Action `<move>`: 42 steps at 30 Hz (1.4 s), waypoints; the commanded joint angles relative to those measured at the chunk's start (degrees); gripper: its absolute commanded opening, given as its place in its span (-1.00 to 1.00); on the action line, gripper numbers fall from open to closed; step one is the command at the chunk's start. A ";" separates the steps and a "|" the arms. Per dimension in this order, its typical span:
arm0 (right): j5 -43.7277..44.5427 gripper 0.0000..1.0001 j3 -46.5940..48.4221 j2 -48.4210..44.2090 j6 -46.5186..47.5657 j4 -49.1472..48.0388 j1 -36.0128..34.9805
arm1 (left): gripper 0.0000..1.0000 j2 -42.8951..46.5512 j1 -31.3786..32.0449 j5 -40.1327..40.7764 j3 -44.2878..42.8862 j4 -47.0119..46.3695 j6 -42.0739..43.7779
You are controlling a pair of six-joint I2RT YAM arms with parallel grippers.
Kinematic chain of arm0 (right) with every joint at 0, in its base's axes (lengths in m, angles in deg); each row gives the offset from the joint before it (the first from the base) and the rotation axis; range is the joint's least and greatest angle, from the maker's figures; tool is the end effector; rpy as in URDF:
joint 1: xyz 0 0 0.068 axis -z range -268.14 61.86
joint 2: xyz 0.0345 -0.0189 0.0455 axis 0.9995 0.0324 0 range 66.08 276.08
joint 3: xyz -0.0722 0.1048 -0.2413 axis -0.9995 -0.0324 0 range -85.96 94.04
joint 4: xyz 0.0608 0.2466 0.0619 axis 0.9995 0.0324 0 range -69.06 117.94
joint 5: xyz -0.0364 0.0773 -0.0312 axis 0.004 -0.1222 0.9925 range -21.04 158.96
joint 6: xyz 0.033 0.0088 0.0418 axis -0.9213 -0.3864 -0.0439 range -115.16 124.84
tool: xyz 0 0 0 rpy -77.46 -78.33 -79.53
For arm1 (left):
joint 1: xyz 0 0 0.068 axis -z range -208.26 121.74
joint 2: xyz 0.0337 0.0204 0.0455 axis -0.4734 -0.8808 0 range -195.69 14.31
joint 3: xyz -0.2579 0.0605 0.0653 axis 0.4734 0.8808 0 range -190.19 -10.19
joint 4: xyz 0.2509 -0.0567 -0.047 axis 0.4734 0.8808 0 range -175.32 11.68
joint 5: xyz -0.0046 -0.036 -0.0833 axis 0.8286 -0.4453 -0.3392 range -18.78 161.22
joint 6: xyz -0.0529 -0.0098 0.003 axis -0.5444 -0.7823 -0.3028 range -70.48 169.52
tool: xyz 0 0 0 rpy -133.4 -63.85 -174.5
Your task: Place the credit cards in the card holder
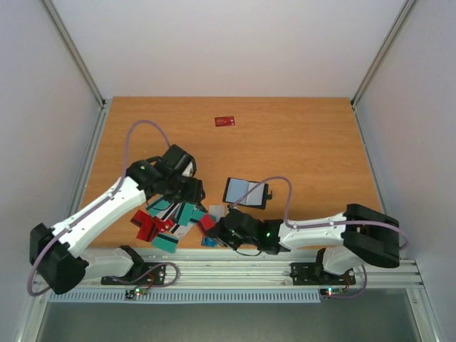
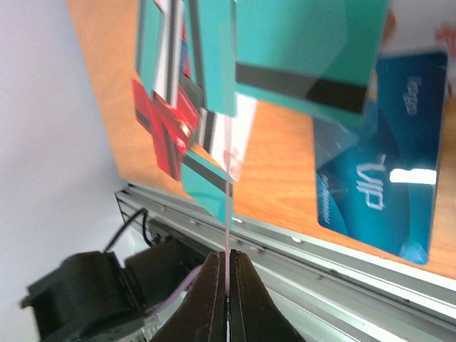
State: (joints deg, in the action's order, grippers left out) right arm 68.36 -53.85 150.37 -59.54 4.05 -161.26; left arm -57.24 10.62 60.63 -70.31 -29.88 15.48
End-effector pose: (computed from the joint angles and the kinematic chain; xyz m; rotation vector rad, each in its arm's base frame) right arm 0.0812 0.2689 0.1561 -0.1998 2.5266 1.2266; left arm 0.1760 -0.1503 0.2741 0.1756 2.8675 -0.5635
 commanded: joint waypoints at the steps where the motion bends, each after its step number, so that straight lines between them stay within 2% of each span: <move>1: -1.34 -0.98 5.39 -6.27 6.99 12.35 4.17 | 0.25 3.69 -1.86 2.99 -6.10 6.09 0.08; 7: -6.87 -0.98 11.79 -13.13 14.96 22.86 14.71 | 0.24 8.33 -4.34 -0.97 -10.05 1.82 -2.07; 10: -12.06 -0.98 15.92 -15.10 18.01 25.91 21.41 | 0.23 11.19 -4.66 -3.95 -8.41 -6.96 -4.56; 14: -19.47 -0.98 22.04 -16.96 21.54 29.80 29.67 | 0.24 10.49 -4.77 -6.89 -7.97 -16.65 -9.71; 21: -32.34 -0.98 27.95 -17.88 21.29 27.40 42.24 | 0.29 6.88 -4.77 -10.43 -6.50 -36.67 -23.49; 23: -34.82 -0.98 29.23 -17.53 20.22 25.77 44.10 | 0.27 5.80 -4.78 -10.79 -5.87 -42.13 -26.24; 25: -36.76 -0.98 30.15 -17.33 18.98 23.94 45.51 | 0.09 4.51 -4.79 -11.41 -5.38 -47.76 -28.99; 34: -42.68 -0.98 31.91 -16.29 14.81 18.42 48.77 | 0.06 -1.66 -4.18 -11.93 -5.83 -60.66 -33.59; 39: -43.68 -0.97 32.76 -15.17 13.87 17.11 48.86 | -0.21 -3.47 -3.43 -12.10 -6.00 -65.11 -34.51; 42: -43.62 -0.97 32.91 -14.97 13.60 15.81 48.86 | -0.46 -4.49 -3.40 -12.71 -6.09 -66.84 -34.66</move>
State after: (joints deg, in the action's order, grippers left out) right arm 26.70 -23.18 135.00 -44.46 23.46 -112.79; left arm -60.60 6.88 48.87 -76.30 -88.44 -18.27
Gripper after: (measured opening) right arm 0.016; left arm 0.327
